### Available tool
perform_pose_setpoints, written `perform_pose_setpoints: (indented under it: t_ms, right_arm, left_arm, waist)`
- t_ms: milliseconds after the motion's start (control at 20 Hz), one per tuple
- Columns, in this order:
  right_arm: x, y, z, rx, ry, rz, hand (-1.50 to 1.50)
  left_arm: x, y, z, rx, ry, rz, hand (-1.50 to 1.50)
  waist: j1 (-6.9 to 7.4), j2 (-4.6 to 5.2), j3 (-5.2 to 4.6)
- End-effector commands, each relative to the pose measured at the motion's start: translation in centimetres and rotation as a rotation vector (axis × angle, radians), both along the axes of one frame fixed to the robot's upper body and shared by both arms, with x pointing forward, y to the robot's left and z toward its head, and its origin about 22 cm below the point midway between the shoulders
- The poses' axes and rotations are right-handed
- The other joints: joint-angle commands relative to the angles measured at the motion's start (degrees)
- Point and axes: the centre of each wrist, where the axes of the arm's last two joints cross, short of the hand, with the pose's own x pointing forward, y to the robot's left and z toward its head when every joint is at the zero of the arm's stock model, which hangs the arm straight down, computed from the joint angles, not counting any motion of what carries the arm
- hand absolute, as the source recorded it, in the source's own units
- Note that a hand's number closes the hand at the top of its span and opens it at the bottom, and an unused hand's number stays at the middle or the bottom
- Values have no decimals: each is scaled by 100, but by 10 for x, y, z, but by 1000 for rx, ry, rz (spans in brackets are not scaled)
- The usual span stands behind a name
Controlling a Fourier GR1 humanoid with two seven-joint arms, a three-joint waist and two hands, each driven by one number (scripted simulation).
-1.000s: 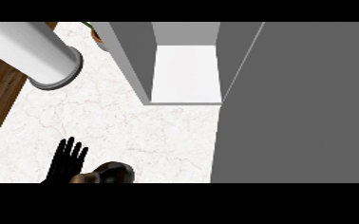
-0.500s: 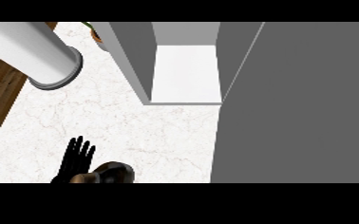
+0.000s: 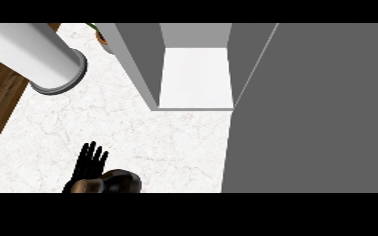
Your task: Pick up the wine, place it into the cabinet and close the cabinet
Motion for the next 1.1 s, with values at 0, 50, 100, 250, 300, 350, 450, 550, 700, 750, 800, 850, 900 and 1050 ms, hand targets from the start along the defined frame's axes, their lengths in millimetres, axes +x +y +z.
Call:
perform_pose_setpoints:
  t_ms: [0,50,100,250,300,350,450,550,700,750,800,850,900,1050]
  right_arm:
    - [-27,-5,11,40,-45,39,-150]
    - [-29,-1,10,36,-31,23,-150]
    - [-32,-2,13,23,-54,54,-150]
    - [-27,-7,13,57,-49,29,-150]
    - [-24,-8,5,25,-36,44,-150]
    - [-37,-3,8,58,-25,48,-150]
    - [-29,-12,5,28,-24,37,-150]
    - [-18,-3,10,45,-35,32,-150]
    - [-33,-8,18,30,-40,44,-150]
    - [-40,-3,11,65,-36,36,-150]
    - [-31,-9,4,54,-30,20,-150]
    - [-18,-6,9,39,-37,33,-150]
    - [-25,-6,4,42,-30,40,-150]
    - [-17,-7,9,45,-21,33,-150]
  left_arm:
    - [-14,-7,-16,-4,-6,1,-150]
    - [-3,-11,-5,-1,-13,22,-150]
    - [14,-6,-10,-30,-18,9,-150]
    - [8,-6,-15,-85,-24,-10,-150]
    - [23,-10,-5,-79,-42,-29,150]
    - [-1,-23,-15,-92,-55,-32,150]
    - [10,-20,-9,-124,-34,-58,150]
    - [-1,-17,-16,-89,-71,-113,150]
    - [12,-24,-11,-30,-87,-141,150]
    - [9,-22,-22,-9,-101,-132,150]
    - [16,-12,-5,57,-115,-152,150]
    - [29,-5,1,129,-144,-194,150]
    - [14,-38,-18,137,-150,-158,150]
    - [45,22,-8,230,-226,-131,150]
  waist:
    - [8,1,0]
    - [10,1,0]
    - [-10,1,-1]
    - [-4,2,0]
    - [-7,4,2]
    - [-8,-5,0]
    - [-9,2,3]
    - [15,2,0]
    - [-12,-3,1]
    - [-28,-6,-1]
    - [-25,-4,6]
    - [-24,-3,3]
    - [-27,-3,3]
    - [-34,4,-3]
